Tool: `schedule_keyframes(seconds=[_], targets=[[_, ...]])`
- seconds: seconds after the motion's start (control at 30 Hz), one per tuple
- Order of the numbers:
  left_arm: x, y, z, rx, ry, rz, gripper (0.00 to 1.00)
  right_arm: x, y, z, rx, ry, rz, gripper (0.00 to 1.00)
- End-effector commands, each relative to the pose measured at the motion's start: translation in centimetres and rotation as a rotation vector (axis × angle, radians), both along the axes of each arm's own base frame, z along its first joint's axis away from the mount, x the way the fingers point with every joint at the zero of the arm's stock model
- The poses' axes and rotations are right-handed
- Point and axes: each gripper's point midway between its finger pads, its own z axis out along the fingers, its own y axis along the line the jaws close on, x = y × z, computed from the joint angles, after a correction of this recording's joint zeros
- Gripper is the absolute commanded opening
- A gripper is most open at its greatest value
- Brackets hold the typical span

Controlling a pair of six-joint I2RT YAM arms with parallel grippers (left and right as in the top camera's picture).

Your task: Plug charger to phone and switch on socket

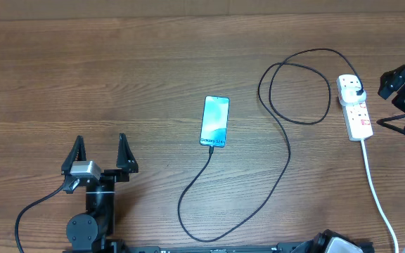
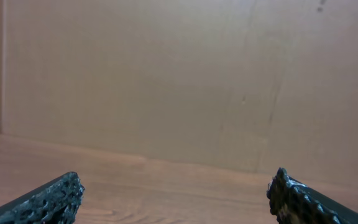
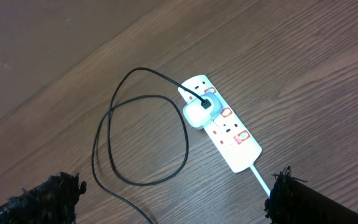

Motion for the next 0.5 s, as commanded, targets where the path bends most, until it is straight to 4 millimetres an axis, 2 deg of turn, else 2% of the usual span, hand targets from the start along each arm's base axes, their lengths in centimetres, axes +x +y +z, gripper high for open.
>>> schedule_keyframes(seconds=[0.0, 0.47], targets=[[-0.3, 0.8, -0.2, -0.031, -0.001, 0.035, 0.99, 0.2, 0.0, 0.9, -0.015, -0.020, -0.003, 1.00], [-0.4, 2.2, -6.5, -0.029, 0.250, 0.106, 0.99, 0.2, 0.0, 0.9, -0.015, -0.020, -0.003, 1.00]])
